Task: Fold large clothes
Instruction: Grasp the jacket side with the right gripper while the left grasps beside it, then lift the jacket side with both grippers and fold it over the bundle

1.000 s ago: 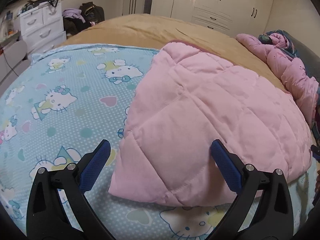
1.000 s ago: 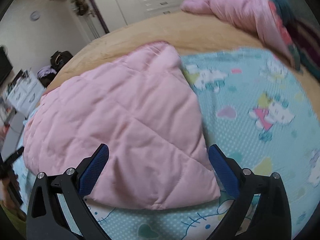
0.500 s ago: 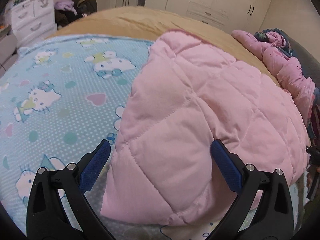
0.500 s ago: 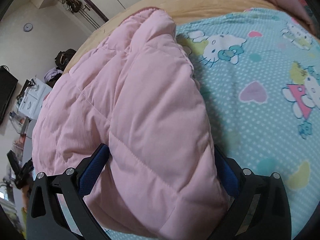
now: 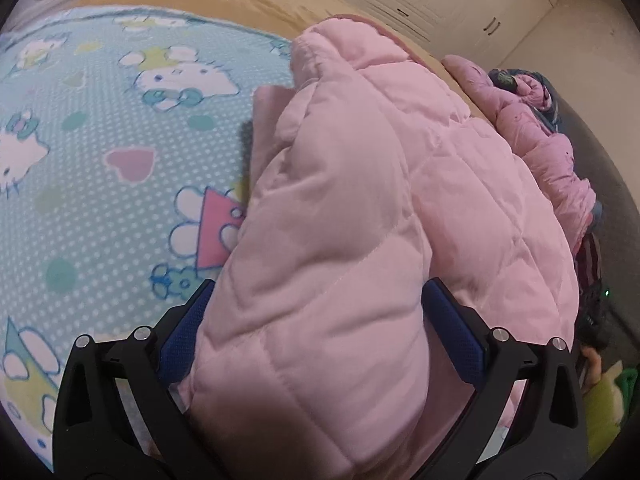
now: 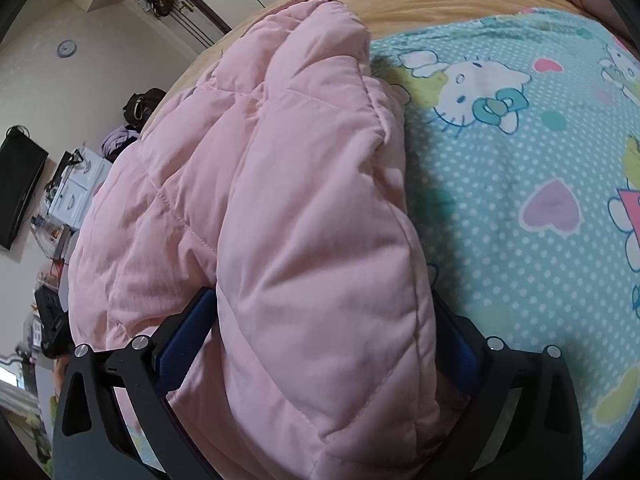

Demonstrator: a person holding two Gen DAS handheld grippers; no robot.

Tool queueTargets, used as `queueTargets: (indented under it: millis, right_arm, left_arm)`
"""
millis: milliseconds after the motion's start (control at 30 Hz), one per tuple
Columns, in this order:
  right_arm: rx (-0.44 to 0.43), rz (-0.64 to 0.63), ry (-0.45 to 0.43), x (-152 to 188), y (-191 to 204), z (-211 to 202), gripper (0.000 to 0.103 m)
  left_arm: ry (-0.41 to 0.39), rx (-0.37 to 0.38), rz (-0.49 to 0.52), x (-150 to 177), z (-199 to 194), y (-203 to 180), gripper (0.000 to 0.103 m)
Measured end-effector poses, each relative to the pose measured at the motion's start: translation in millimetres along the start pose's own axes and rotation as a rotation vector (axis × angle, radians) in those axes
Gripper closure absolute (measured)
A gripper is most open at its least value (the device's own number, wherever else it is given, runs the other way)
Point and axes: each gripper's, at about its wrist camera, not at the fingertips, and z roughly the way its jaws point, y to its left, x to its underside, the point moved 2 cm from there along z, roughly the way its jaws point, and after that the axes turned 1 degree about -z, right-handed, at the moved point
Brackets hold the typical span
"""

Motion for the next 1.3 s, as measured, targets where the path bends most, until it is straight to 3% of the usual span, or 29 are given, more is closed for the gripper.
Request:
queueTargets:
  millis: [33,67,100,200,400,767,1300]
  right_arm:
    - [-0.004,-0.004,-0.004,2.3,4.9,-1.1,0.012]
    - [0.002,-0.008,-0.012,1.8,10.7,0.3,0.014]
    - [0.004,-0.011,-0.015,2.6,14.4,0.3,0.018]
    - [0.002,-0.025,-0.023,7.1,27.4,-7.0,0.036]
    - [0.018,-0.058,-0.057,13.3,52.4,-27.5,0.05]
    - [-0.072,-0.08,-0.101,42.0,62.6,-80.8,0.058]
    - [-0.11,-0.098,-0.08,106.9,62.1,-122.6,0.058]
  left_arm:
    - [-0.006,-0.002,0.014,-0.5,1.2,-3.7,0.009]
    - [-0.009,0.0,0.024,-0.8,2.5,-6.8,0.015]
    - [-0.017,0.009,0.041,-1.9,2.8,-11.3,0.029]
    - [-0.031,-0.027,0.113,-2.6,0.3,-25.6,0.042]
    - [-0.054,-0.062,0.188,2.3,-14.9,-41.7,0.058]
    - [-0.096,-0.034,0.213,17.9,-60.2,-51.0,0.061]
    - [-0.117,-0.051,0.226,79.4,-113.8,-50.4,0.061]
